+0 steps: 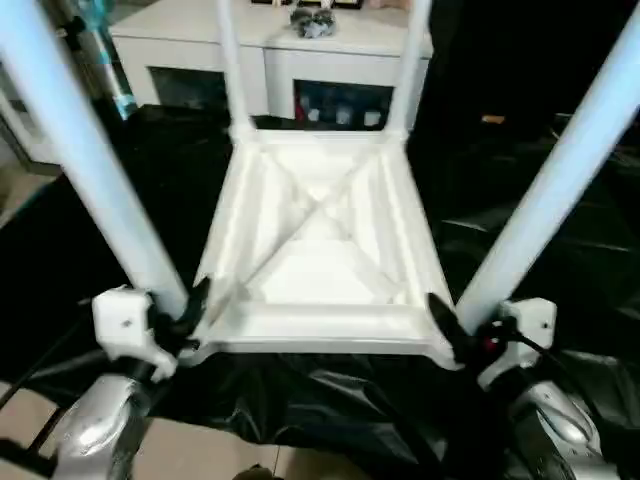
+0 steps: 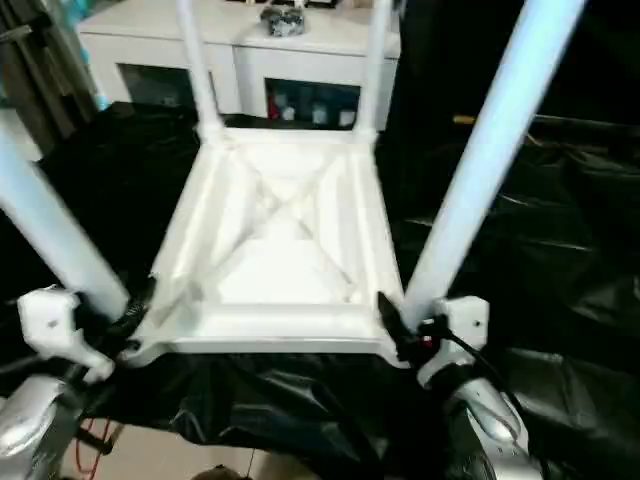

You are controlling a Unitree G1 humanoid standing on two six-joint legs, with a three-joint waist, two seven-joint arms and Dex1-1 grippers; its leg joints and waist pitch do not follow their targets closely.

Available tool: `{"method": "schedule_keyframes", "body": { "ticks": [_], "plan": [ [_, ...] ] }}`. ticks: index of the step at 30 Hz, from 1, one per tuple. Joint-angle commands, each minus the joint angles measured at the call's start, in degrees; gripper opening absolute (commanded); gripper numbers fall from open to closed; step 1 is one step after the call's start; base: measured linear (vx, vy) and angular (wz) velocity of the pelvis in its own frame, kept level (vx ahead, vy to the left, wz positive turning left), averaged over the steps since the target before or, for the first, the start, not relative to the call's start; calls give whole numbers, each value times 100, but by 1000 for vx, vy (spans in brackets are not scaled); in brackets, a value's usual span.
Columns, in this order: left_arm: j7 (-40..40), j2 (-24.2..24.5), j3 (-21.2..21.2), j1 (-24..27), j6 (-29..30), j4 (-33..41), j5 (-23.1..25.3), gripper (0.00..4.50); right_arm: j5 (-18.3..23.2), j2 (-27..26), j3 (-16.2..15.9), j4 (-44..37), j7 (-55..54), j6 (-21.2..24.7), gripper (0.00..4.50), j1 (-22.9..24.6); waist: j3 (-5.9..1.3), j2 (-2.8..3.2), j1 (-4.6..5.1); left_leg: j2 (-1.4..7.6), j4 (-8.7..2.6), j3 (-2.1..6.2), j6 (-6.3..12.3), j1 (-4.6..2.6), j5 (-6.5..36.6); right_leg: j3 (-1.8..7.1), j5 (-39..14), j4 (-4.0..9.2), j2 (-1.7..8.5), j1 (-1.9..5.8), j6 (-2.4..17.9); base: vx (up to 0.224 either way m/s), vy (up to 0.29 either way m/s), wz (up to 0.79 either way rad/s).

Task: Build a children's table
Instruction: Flip table

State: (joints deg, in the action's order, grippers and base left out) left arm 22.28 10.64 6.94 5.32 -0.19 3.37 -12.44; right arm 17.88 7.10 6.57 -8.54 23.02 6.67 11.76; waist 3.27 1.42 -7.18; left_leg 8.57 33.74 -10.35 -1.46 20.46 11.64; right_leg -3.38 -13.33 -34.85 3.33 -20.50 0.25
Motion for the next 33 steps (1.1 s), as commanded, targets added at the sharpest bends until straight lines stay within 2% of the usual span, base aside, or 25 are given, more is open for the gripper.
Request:
{"method": "schedule_keyframes", "body": {
  "ticks": [1,2,3,5,6,7,8,9,10,11,12,14,15,17,19,20,21,22,23,24,26,27,28,29,33],
  "plan": [
    [185,-97,-482,-196,102,-411,200,201,343,-115,-8,-389,-6,-27,212,87,-200,-1,55,538,-539,272,-183,-140,2166,444,-2154,640,598,-56,467,0,0,0],
    [198,-122,-536,-311,94,-486,226,200,307,-94,-26,-401,16,-57,212,146,-218,22,44,546,-542,267,-173,-119,2051,434,-1946,613,586,-43,492,0,0,0],
    [193,-176,-620,-513,49,-639,277,200,241,-68,-32,-395,14,-81,212,204,-221,5,42,545,-533,253,-175,-136,2056,441,-1818,603,577,-57,524,0,0,0],
    [175,-210,-659,-616,35,-709,307,200,208,-51,-26,-383,-3,-68,211,212,-241,28,52,540,-541,263,-176,-89,1915,431,-1602,568,589,-6,579,0,0,0],
    [115,-223,-673,-669,47,-721,346,200,147,-25,-35,-337,-3,-111,211,181,-247,18,61,544,-541,273,-165,-64,1855,426,-1492,544,596,19,605,0,0,0],
    [68,-226,-667,-678,80,-697,354,200,27,37,-64,-252,-6,-149,211,104,-269,84,68,544,-538,289,-151,-31,1707,413,-1218,495,592,46,651,0,0,0],
    [34,-233,-658,-681,96,-690,361,200,-72,82,-83,-203,-32,-141,211,62,-305,55,90,549,-518,283,-122,-24,1532,397,-915,470,579,69,676,0,0,0],
    [-2,-240,-649,-683,115,-682,368,200,-179,131,-105,-150,-60,-132,211,17,-304,51,152,516,-489,267,-6,32,1308,383,-474,434,567,99,758,0,0,0],
    [-137,-271,-596,-672,196,-647,379,200,-388,253,-146,12,-52,-153,244,-122,-313,89,150,508,-476,269,22,33,1291,384,-459,428,582,105,779,0,0,0],
    [-223,-300,-549,-640,253,-596,355,200,-372,272,-125,71,-19,-160,273,-190,-306,61,189,493,-463,252,80,32,1349,381,-572,447,587,109,836,0,0,0],
    [-300,-337,-506,-630,307,-564,327,200,-321,282,-87,121,18,-165,271,-259,-304,61,199,494,-463,255,105,34,1361,380,-677,458,596,118,853,0,0,0],
    [-444,-482,-397,-623,476,-476,191,200,-258,324,19,224,51,-208,275,-411,-302,110,233,504,-452,256,151,31,1442,381,-927,491,596,116,908,0,0,0],
    [-453,-507,-395,-621,496,-460,171,200,-243,337,35,231,65,-218,291,-429,-292,93,235,505,-451,249,167,25,1454,379,-1051,506,586,108,907,0,0,0],
    [-488,-592,-430,-640,596,-425,137,200,-167,380,143,193,59,-248,316,-487,-296,146,233,505,-444,246,178,17,1467,383,-1171,519,577,96,878,0,0,0],
    [-551,-630,-427,-674,622,-445,150,200,-110,394,216,131,40,-266,328,-474,-294,130,234,497,-441,244,209,26,1439,380,-1262,526,576,100,851,0,0,0],
    [-698,-735,-332,-745,655,-496,79,200,14,380,370,-2,7,-330,338,-391,-293,143,229,500,-440,240,226,22,1436,383,-1331,537,576,91,818,0,0,0],
    [-698,-735,-332,-745,655,-496,79,200,14,380,370,-2,7,-330,351,-391,-297,142,220,504,-438,239,233,13,1448,382,-1403,543,574,85,792,0,0,0],
    [-772,-790,-267,-788,667,-518,11,200,103,377,452,-103,10,-330,351,-317,-297,118,222,504,-437,236,239,17,1444,381,-1435,544,570,84,776,0,0,0],
    [-852,-858,-166,-841,741,-505,-119,200,348,357,613,-375,87,-314,364,-109,-298,137,197,506,-436,236,251,7,1456,387,-1540,556,576,69,731,0,0,0],
    [-855,-861,-163,-842,744,-504,-124,200,358,357,619,-386,90,-314,364,-102,-291,140,190,507,-440,228,263,2,1486,395,-1600,571,572,60,696,0,0,0],
    [-906,-913,-65,-876,917,-473,-225,200,1064,414,899,-789,429,-65,365,242,-299,143,175,516,-452,253,286,30,1487,389,-1602,566,578,80,631,0,0,0],
    [-906,-913,-65,-876,917,-473,-225,200,1064,414,899,-789,429,-65,365,242,-292,158,193,517,-464,269,310,47,1515,379,-1557,563,573,88,630,0,0,0],
    [-909,-908,-44,-891,989,-467,-228,200,1426,505,1072,-948,598,40,365,370,-294,172,200,508,-460,271,305,51,1535,373,-1579,562,574,84,634,0,0,0],
    [-911,-904,-40,-897,998,-468,-227,200,1550,539,1130,-993,640,89,365,402,-296,155,204,495,-453,270,335,54,1545,374,-1629,574,583,96,611,0,0,0],
    [-934,-928,13,-937,1128,-483,-300,200,2232,750,1539,-1129,837,351,365,501,-290,176,213,470,-435,264,357,62,1508,365,-1985,621,575,72,502,0,0,0]
  ]
}}
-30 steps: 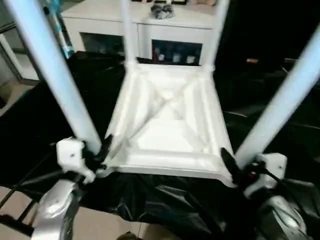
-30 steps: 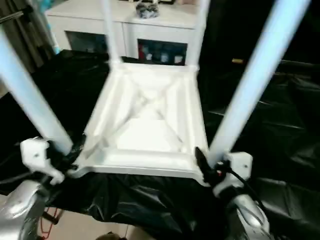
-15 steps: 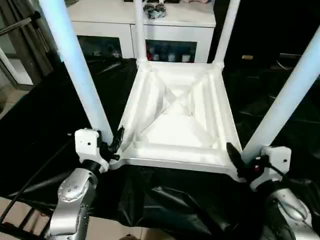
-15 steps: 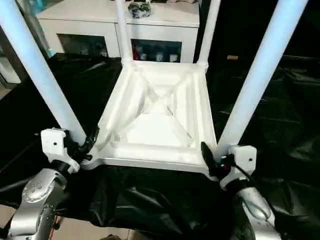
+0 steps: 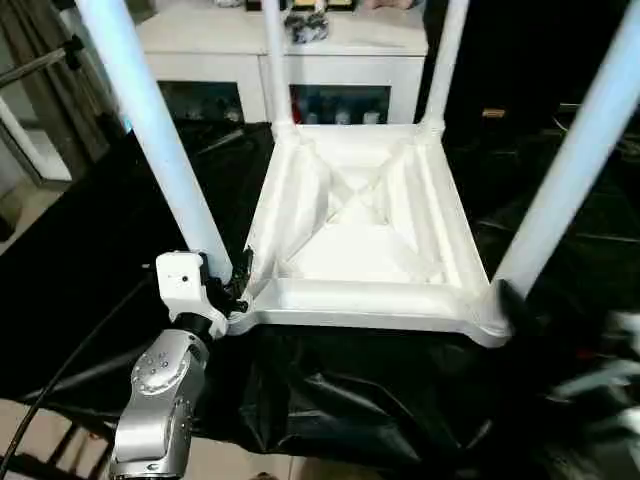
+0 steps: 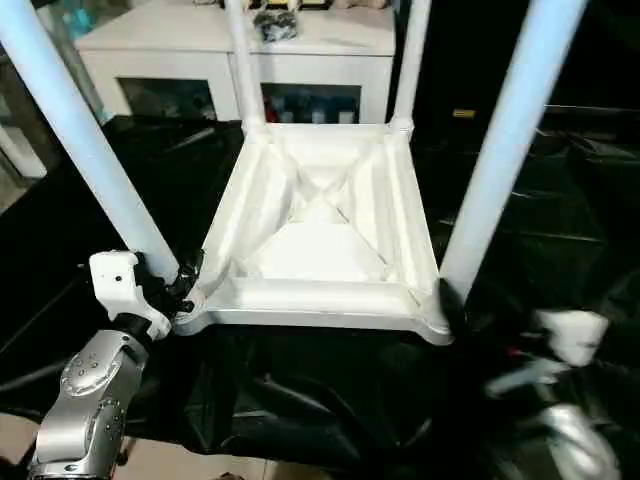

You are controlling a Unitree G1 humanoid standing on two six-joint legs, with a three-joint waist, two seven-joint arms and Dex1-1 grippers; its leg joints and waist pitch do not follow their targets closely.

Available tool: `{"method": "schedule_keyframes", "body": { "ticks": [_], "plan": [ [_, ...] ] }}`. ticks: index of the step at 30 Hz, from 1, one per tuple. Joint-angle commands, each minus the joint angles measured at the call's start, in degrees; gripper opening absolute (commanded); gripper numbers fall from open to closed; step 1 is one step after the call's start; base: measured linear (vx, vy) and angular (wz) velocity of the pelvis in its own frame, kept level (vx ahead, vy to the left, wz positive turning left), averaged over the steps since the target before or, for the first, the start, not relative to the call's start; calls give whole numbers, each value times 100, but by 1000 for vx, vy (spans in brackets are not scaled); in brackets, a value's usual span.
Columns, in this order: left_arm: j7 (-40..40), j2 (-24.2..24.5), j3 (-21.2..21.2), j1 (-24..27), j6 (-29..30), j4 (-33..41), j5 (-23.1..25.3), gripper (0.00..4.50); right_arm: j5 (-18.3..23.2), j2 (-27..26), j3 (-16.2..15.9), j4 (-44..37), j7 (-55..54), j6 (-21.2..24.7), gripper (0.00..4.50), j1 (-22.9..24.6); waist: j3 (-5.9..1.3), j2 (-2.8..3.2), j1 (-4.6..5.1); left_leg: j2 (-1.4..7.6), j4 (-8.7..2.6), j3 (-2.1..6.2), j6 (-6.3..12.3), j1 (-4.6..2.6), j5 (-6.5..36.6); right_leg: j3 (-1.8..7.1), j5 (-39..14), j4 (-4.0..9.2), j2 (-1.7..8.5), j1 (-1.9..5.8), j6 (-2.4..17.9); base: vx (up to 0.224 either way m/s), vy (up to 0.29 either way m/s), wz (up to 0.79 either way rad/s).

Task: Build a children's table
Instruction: Flip table

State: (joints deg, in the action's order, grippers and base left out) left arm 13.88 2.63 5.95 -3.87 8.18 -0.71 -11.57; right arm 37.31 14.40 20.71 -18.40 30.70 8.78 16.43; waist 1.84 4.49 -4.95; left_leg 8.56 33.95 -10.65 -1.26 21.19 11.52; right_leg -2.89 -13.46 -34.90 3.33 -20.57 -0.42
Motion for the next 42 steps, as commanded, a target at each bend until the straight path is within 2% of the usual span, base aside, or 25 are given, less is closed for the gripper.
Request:
{"method": "schedule_keyframes", "body": {
  "ticks": [1,2,3,4,5,6,8,9,10,11,13,14,15,16,17,18,20,24,26,30,34,36,38,39,42],
  "plan": [
    [-75,-133,124,-55,357,-87,-421,200,730,127,291,-227,149,349,365,64,-144,-94,-16,455,-451,291,337,-24,1543,316,-2068,636,575,69,555,0,0,0],
    [-72,-155,137,-80,424,-83,-472,200,1086,225,358,-330,258,551,365,117,-144,-115,-30,452,-436,294,355,-29,1540,320,-2259,660,582,70,497,0,0,0],
    [-72,-158,138,-83,431,-83,-477,200,1124,236,365,-341,270,572,365,122,-148,-118,-38,439,-429,286,372,-35,1499,316,-2299,666,575,75,477,0,0,0],
    [-77,-191,161,-115,519,-74,-550,200,1482,372,380,-480,419,813,365,213,-150,-102,-45,442,-427,291,378,-6,1417,311,-2331,662,571,68,442,0,0,0],
    [-98,-257,211,-160,693,-60,-690,200,1699,700,162,-766,865,1190,365,510,-156,-101,-57,441,-419,299,417,0,1344,299,-2290,660,566,95,408,0,0,0],
    [-100,-261,215,-163,705,-59,-699,200,1711,722,147,-785,895,1215,365,530,-154,-106,-77,453,-414,292,431,5,1321,307,-2278,668,556,82,357,0,0,0],
    [-99,-368,299,-196,918,-42,-935,200,1248,1189,-441,-971,1577,1430,365,894,-156,-118,-83,428,-408,294,432,44,1263,285,-2385,667,566,99,308,0,0,0],
    [-99,-370,301,-196,919,-40,-940,200,1233,1197,-458,-973,1588,1433,365,899,-157,-109,-96,437,-403,292,422,37,1269,291,-2445,677,567,81,291,0,0,0],
    [-106,-426,352,-207,954,1,-1052,200,1087,1286,-665,-1004,1668,1480,365,920,-154,-111,-86,420,-391,292,412,38,1285,293,-2582,692,582,60,287,0,0,0],
    [-62,-479,408,-220,1006,77,-1231,200,988,1362,-860,-1031,1649,1571,365,856,-147,-168,-80,413,-397,293,394,55,1279,278,-2728,712,584,60,264,0,0,0],
    [-26,-508,441,-229,1044,125,-1340,200,978,1423,-956,-1052,1614,1654,365,809,-150,-135,-87,425,-398,305,369,31,1286,283,-2758,708,576,30,270,0,0,0],
    [-23,-556,506,-250,1117,171,-1474,200,896,1476,-1077,-1045,1519,1700,365,708,-160,-177,-85,426,-397,300,384,35,1260,284,-2672,707,566,33,266,0,0,0],
    [-20,-624,585,-279,1274,237,-1686,200,654,1466,-1242,-842,1135,1817,383,466,-175,-145,-95,434,-396,306,367,31,1162,278,-2485,674,563,27,324,0,0,0],
    [-20,-628,589,-281,1282,240,-1696,200,642,1465,-1250,-831,1115,1823,383,453,-175,-142,-78,437,-404,317,360,43,1116,269,-2363,659,551,34,361,0,0,0],
    [-84,-738,671,-313,1510,328,-1926,200,260,1311,-1445,-450,751,1827,401,129,-191,-135,-75,446,-400,307,343,38,1079,263,-2190,637,543,20,416,0,0,0],
    [-86,-768,678,-331,1594,354,-2002,200,143,1237,-1517,-300,620,1844,401,-7,-196,-133,-61,424,-376,285,352,34,1013,267,-2051,639,555,11,529,0,0,0],
    [-37,-814,582,-350,1710,411,-2048,200,207,859,-1679,-119,498,1892,427,-387,-208,-123,-89,436,-358,270,376,8,978,276,-1837,624,547,-5,648,0,0,0],
    [-36,-877,475,-357,1773,458,-2036,200,512,591,-1766,-5,601,1970,449,-662,-270,-122,-197,503,-326,277,603,13,530,282,-761,484,540,36,772,0,0,0],
    [-39,-888,406,-336,1773,480,-2000,200,708,456,-1765,50,642,1968,450,-786,-285,-116,-210,508,-316,284,670,37,397,273,-414,429,555,68,866,0,0,0],
    [-73,-928,396,-316,1854,536,-1995,200,1093,256,-1707,125,624,2047,450,-987,-265,-135,-224,503,-330,276,661,55,531,262,-576,440,574,83,852,0,0,0],
    [-117,-915,369,-312,1894,559,-2036,200,781,-109,-1543,669,18,2061,450,-1403,-240,-152,-186,480,-367,270,436,52,762,266,-1085,486,581,68,795,0,0,0],
    [-136,-903,330,-299,1898,569,-2040,200,744,-310,-1427,930,-328,2019,450,-1603,-237,-150,-158,486,-391,269,267,14,857,273,-1278,501,573,45,798,0,0,0],
    [-132,-909,286,-288,1894,573,-2023,200,962,-445,-1325,1026,-475,2021,450,-1725,-227,-155,-128,494,-411,280,228,43,905,281,-1245,491,574,78,738,0,0,0],
    [-131,-914,265,-282,1895,578,-2012,200,1119,-518,-1285,1032,-508,2050,450,-1772,-230,-120,-116,495,-417,286,217,34,953,281,-1215,493,578,72,724,0,0,0],
    [-96,-927,179,-303,1892,562,-1936,200,1591,-713,-1177,1048,-613,2137,450,-1930,-230,-141,-87,484,-416,278,208,36,954,289,-1191,502,582,77,713,0,0,0]
  ]
}}
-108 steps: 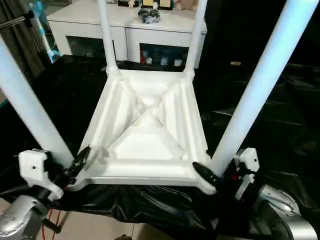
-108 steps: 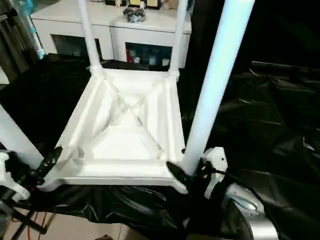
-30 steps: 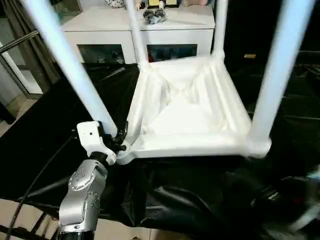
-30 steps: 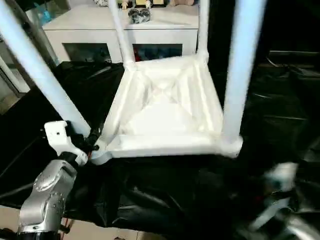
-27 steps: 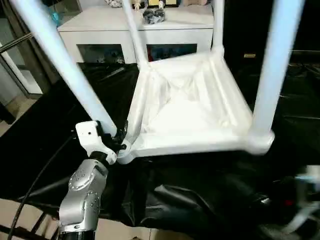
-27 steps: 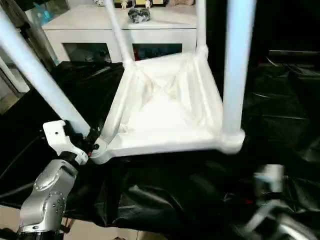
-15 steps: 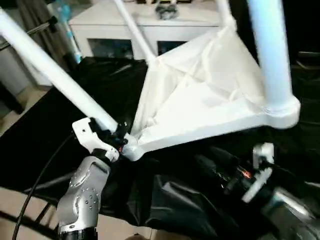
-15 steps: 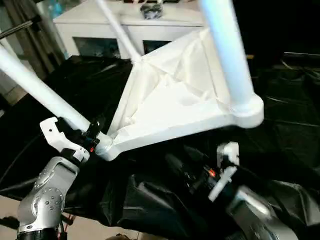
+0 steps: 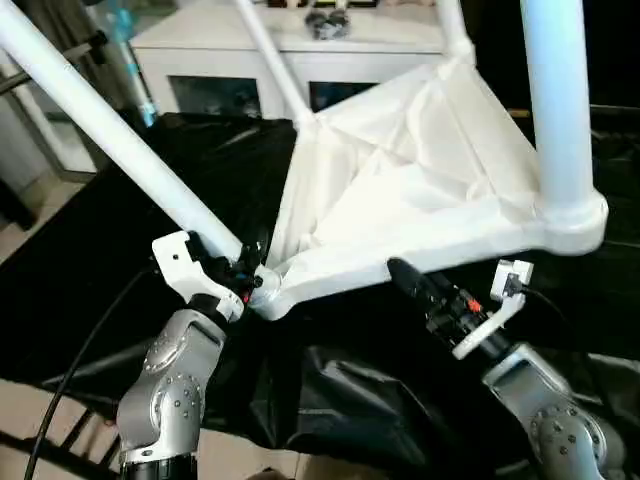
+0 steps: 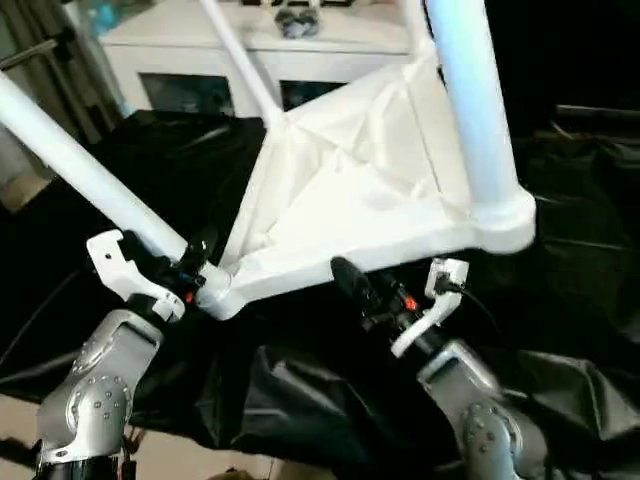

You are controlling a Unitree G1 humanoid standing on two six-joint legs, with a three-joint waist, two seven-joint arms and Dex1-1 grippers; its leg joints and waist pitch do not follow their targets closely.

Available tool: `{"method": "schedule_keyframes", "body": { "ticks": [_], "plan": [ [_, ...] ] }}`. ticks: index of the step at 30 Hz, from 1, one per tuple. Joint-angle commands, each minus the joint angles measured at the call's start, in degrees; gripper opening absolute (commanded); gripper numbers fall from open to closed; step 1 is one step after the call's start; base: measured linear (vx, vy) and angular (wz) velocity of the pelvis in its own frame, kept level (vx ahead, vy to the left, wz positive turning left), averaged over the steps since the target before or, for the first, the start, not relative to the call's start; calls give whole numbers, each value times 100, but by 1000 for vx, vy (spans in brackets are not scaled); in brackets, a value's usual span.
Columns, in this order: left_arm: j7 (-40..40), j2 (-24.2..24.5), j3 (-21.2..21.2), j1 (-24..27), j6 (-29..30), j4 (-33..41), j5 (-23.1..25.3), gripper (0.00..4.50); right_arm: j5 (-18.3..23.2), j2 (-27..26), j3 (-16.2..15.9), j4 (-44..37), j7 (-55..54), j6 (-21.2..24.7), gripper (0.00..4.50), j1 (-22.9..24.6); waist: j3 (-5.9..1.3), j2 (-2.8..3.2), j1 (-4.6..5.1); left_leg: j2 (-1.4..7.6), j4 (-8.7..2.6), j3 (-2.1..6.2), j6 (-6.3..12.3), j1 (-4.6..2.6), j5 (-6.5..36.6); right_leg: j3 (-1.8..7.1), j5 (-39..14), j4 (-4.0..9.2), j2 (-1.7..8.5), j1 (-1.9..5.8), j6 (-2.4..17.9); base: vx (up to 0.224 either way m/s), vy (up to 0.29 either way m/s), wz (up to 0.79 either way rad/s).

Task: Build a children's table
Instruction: Flip table

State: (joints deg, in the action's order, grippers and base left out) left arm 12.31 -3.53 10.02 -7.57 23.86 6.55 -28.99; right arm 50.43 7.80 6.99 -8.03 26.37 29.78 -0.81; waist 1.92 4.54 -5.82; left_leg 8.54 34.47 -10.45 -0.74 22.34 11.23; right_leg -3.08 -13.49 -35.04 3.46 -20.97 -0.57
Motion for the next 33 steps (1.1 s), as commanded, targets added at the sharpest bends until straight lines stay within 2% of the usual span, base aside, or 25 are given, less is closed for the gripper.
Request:
{"method": "schedule_keyframes", "body": {
  "ticks": [1,3,4,5,6,8,9,13,14,16,20,22,23,24,25,27,29,30,31,33],
  "plan": [
    [77,-302,-255,65,323,-165,-172,200,325,-90,226,17,-200,66,450,-231,-244,-144,9,486,-466,258,157,-79,966,307,-1161,510,566,117,731,0,0,0],
    [93,-257,-370,81,287,-146,-45,200,470,-210,320,11,-286,138,450,-286,-241,-137,22,490,-472,254,151,-82,959,308,-1124,513,555,109,722,0,0,0],
    [100,-240,-407,86,271,-142,-3,200,521,-240,345,7,-308,159,450,-297,-250,-125,-4,499,-465,250,151,-112,963,315,-1112,515,560,91,723,0,0,0],
    [119,-203,-504,92,183,-139,119,200,707,-333,432,-26,-383,202,450,-314,-244,-133,16,493,-475,251,152,-78,920,315,-1053,505,557,114,730,0,0,0],
    [89,-195,-557,98,84,-134,199,200,892,-409,515,-72,-444,272,450,-315,-262,-129,1,493,-465,252,173,-83,822,314,-926,495,560,114,722,0,0,0],
    [89,-92,-699,85,-133,-143,458,200,1040,-439,593,-94,-542,335,450,-290,-282,-122,-7,501,-454,262,184,-76,685,303,-698,468,560,125,713,0,0,0],
    [86,-80,-734,87,-202,-133,519,200,1126,-450,629,-95,-599,362,450,-275,-281,-139,-1,504,-454,255,191,-77,664,300,-626,462,547,121,717,0,0,0],
    [63,-46,-877,100,-413,-59,725,200,1388,-519,822,5,-990,440,450,-290,-294,-141,-9,489,-426,242,232,-58,505,292,-275,426,561,137,789,0,0,0],
    [22,-45,-1055,180,-616,61,939,200,1590,-618,1080,183,-1485,542,450,-359,-296,-140,-10,488,-422,245,245,-58,447,293,-228,422,565,135,796,0,0,0],
    [11,-69,-1121,240,-673,137,985,200,1737,-673,1198,251,-1681,589,450,-378,-305,-124,-7,486,-417,245,258,-57,423,290,-206,413,564,131,793,0,0,0],
    [-22,-212,-1224,465,-960,294,1043,200,1943,-777,1449,485,-2235,659,450,-452,-338,-134,36,475,-379,238,356,-22,141,269,329,339,545,138,812,0,0,0],
    [-1,-246,-1214,530,-1024,339,1009,200,2021,-836,1517,538,-2342,590,450,-482,-329,-151,56,461,-371,223,393,-8,203,269,315,350,549,140,821,0,0,0],
    [31,-272,-1176,591,-1076,390,951,200,2193,-903,1618,607,-2475,505,432,-533,-319,-149,57,456,-375,215,407,-7,296,271,173,367,556,132,825,0,0,0],
    [52,-289,-1136,629,-1086,426,890,200,2237,-921,1662,655,-2538,465,432,-567,-313,-155,66,454,-379,214,397,-4,382,274,-13,375,567,129,839,0,0,0],
    [59,-298,-1113,646,-1087,443,860,200,2240,-921,1677,681,-2565,455,413,-583,-306,-148,72,456,-389,214,383,0,423,269,-134,389,560,127,828,0,0,0],
    [29,-301,-1087,669,-1107,456,859,200,2306,-919,1707,699,-2559,485,403,-607,-300,-139,76,472,-398,217,318,-24,485,271,-313,402,537,112,784,0,0,0],
    [33,-292,-1124,700,-1171,468,879,200,2381,-920,1762,694,-2657,577,381,-658,-304,-134,74,474,-399,213,262,-37,500,274,-321,403,528,102,741,0,0,0],
    [48,-286,-1148,713,-1188,481,887,200,2380,-915,1767,702,-2673,598,372,-679,-307,-189,68,471,-398,212,274,-20,422,277,-243,378,538,123,742,0,0,0],
    [48,-286,-1148,713,-1188,481,887,200,2380,-915,1767,702,-2673,598,365,-679,-311,-175,62,469,-393,208,281,-25,384,275,-210,376,536,114,740,0,0,0],
    [66,-281,-1182,733,-1224,487,911,200,2376,-916,1791,721,-2695,623,350,-725,-315,-184,61,459,-379,199,321,-21,294,275,-75,364,529,112,742,0,0,0]
  ]
}}
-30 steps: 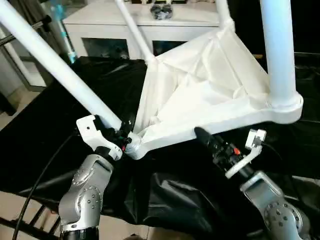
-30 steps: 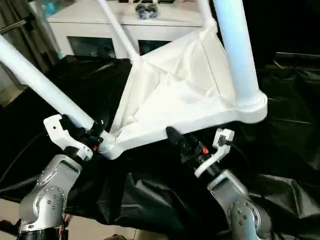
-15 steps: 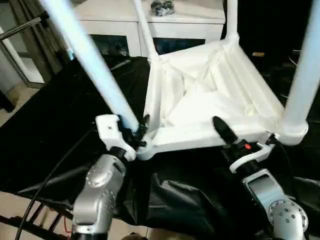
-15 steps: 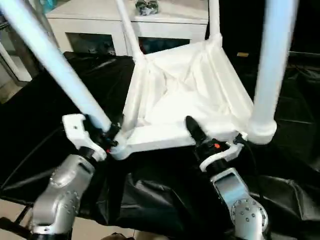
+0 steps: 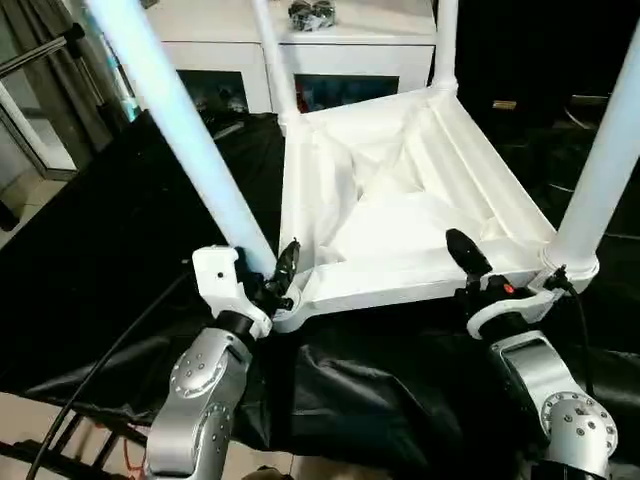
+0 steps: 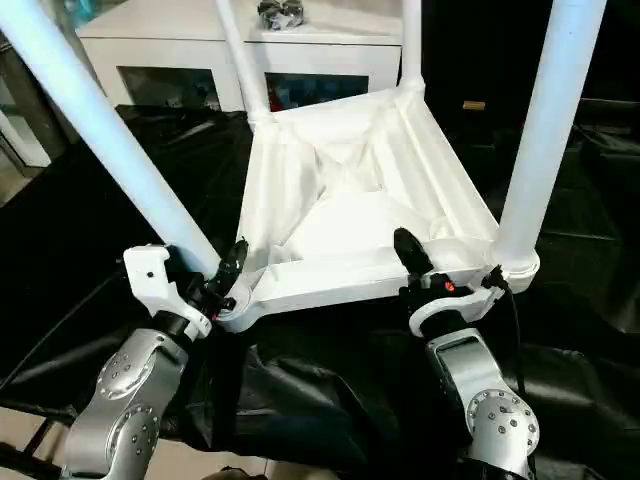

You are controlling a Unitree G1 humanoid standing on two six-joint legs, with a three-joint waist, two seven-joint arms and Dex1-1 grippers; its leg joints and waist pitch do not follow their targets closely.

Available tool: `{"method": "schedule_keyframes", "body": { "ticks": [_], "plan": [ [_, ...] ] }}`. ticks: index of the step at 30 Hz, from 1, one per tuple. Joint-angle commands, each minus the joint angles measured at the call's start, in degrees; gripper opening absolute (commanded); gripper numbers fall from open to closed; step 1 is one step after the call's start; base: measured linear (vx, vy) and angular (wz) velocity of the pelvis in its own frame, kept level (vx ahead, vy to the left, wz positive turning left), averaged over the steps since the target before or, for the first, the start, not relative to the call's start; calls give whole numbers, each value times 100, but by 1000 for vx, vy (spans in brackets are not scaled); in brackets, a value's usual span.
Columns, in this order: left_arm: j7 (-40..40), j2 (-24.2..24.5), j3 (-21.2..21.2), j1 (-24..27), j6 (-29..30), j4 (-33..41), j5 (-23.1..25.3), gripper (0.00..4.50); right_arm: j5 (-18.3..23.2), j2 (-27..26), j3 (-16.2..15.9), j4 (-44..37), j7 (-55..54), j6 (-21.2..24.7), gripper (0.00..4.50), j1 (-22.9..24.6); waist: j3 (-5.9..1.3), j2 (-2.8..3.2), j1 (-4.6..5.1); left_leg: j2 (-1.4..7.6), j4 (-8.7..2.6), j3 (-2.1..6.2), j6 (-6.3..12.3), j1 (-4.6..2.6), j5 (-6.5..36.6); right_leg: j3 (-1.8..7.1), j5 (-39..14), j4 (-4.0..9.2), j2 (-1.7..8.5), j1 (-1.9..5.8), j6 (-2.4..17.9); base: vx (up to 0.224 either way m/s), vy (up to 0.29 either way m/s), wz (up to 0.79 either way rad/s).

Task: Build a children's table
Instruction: Flip table

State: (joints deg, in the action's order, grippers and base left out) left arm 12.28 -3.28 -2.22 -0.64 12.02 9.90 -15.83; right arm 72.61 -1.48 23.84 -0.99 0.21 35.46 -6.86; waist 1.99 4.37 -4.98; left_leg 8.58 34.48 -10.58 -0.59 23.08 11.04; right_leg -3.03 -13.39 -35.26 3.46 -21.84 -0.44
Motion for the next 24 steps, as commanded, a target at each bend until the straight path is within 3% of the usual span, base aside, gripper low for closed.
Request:
{"method": "schedule_keyframes", "body": {
  "ticks": [1,6,8,10,11,14,20,24],
  "plan": [
    [70,-303,34,45,-61,149,-396,200,163,20,110,34,-112,57,341,-149,-322,-164,-28,456,-379,212,314,-98,301,269,-63,384,528,196,731,0,0,0],
    [69,-288,62,40,-141,135,-382,200,76,113,60,90,-117,42,306,-189,-326,-171,-28,448,-365,204,332,-96,283,268,-12,377,532,201,748,0,0,0],
    [107,-259,62,20,-138,116,-411,200,13,146,60,98,-118,11,272,-204,-327,-169,-25,448,-363,206,334,-90,259,266,13,373,532,206,750,0,0,0],
    [171,-249,61,15,-96,115,-494,256,-71,177,65,89,-114,-7,268,-209,-327,-173,-28,448,-360,204,342,-93,247,267,24,371,528,202,753,0,0,0],
    [207,-234,59,11,-56,116,-534,270,-256,248,17,66,-75,-37,252,-208,-331,-150,-34,445,-354,204,334,-95,222,265,37,366,526,203,755,0,0,0],
    [174,-196,108,-10,-86,100,-502,295,-548,354,-57,16,-92,-107,225,-220,-338,-158,-36,441,-344,199,302,-97,148,262,179,345,517,202,815,0,0,0],
    [2,91,579,-113,-350,14,-354,351,-659,493,102,-123,-271,-327,209,-354,-311,-161,-24,442,-365,195,289,-105,456,274,-331,408,518,197,743,0,0,0],
    [290,501,805,66,-382,70,-558,385,-838,658,144,-199,-241,-386,205,-409,-301,-119,-19,441,-409,207,64,-132,779,278,-889,465,506,159,598,0,0,0]
  ]
}}
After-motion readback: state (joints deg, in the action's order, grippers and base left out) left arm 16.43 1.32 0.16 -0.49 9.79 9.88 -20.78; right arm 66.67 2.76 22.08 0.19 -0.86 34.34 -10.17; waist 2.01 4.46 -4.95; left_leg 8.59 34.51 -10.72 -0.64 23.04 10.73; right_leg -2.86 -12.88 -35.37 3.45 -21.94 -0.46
